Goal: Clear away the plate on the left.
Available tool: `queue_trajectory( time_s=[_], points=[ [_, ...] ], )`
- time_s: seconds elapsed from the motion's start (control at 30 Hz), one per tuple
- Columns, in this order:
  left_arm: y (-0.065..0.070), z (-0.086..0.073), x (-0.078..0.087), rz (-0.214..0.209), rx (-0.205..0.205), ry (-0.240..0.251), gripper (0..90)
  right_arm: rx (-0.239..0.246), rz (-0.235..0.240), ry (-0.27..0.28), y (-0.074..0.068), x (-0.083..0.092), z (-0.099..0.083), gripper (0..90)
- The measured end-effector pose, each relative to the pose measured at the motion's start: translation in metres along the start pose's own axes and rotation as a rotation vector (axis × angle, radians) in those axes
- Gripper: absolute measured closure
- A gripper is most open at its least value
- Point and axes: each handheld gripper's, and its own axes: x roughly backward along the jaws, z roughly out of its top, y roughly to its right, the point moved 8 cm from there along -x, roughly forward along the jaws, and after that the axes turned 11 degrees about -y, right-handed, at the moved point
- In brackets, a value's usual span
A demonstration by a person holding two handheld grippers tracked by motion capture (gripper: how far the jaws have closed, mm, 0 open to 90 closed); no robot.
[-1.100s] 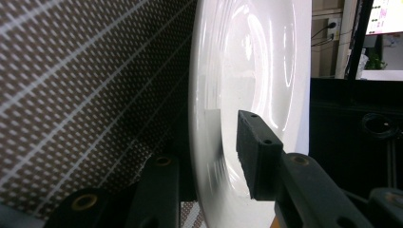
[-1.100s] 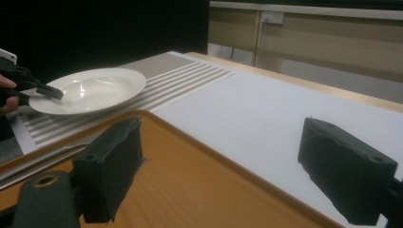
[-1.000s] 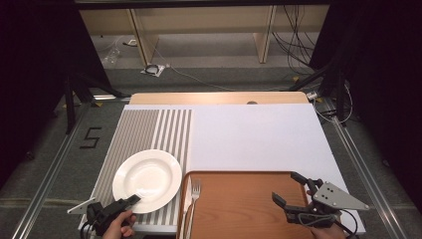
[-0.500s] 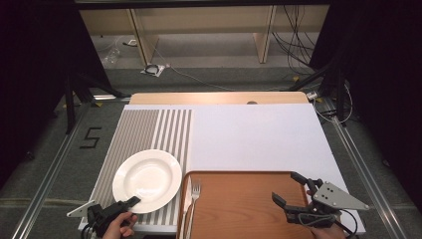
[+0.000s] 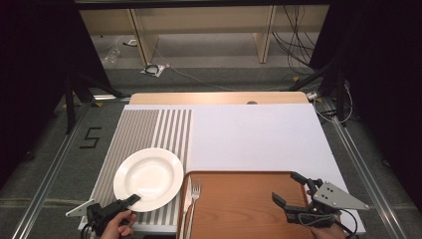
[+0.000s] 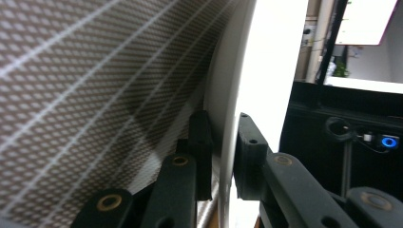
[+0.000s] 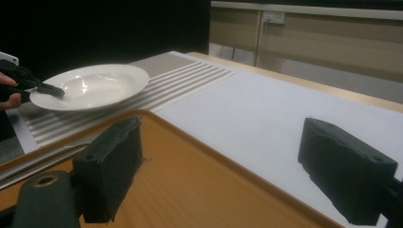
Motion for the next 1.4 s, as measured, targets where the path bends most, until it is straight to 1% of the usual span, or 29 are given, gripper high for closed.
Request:
queue_trajectory(
  time_s=[0.03,0.13,0.23,0.37,0.63,0.73,0.77,0.97,1.03,1.07,1.3,1.4],
  points=[
    [0.002,0.000,0.000,-0.008,-0.005,0.002,79.5,0.000,0.000,0.001,0.000,0.000,0.000,15.6],
    [0.004,0.001,0.001,-0.024,-0.005,-0.001,79.5,0.000,0.000,0.001,0.000,0.000,0.000,15.6],
    [0.006,0.000,0.000,-0.031,-0.007,-0.009,79.4,-0.001,-0.001,0.001,0.000,0.000,0.000,15.6],
    [0.009,-0.003,-0.002,-0.052,-0.012,-0.027,79.3,0.000,0.000,0.001,0.000,0.000,0.000,15.6],
    [0.015,-0.008,-0.005,-0.067,-0.028,-0.056,79.2,0.001,-0.001,-0.003,0.000,0.000,0.000,15.6],
    [0.017,-0.010,-0.007,-0.080,-0.037,-0.064,79.2,0.004,-0.003,-0.006,0.000,0.000,-0.001,15.6],
    [0.018,-0.011,-0.007,-0.083,-0.035,-0.071,79.2,0.004,-0.003,-0.006,0.001,0.000,-0.001,15.6],
    [0.024,-0.019,-0.012,-0.097,-0.059,-0.109,79.1,0.003,-0.003,-0.004,0.001,0.000,-0.001,15.6],
    [0.026,-0.022,-0.015,-0.105,-0.059,-0.119,79.1,0.001,-0.003,-0.005,0.001,0.000,-0.001,15.6],
    [0.027,-0.025,-0.016,-0.106,-0.068,-0.132,79.1,0.001,-0.003,-0.005,0.001,0.000,-0.001,15.7],
    [0.033,-0.036,-0.023,-0.116,-0.075,-0.178,79.0,0.001,-0.003,-0.006,0.001,0.000,-0.001,15.6],
    [0.035,-0.041,-0.027,-0.116,-0.087,-0.195,78.9,0.002,-0.004,-0.005,0.001,0.000,-0.001,15.6]
  ],
)
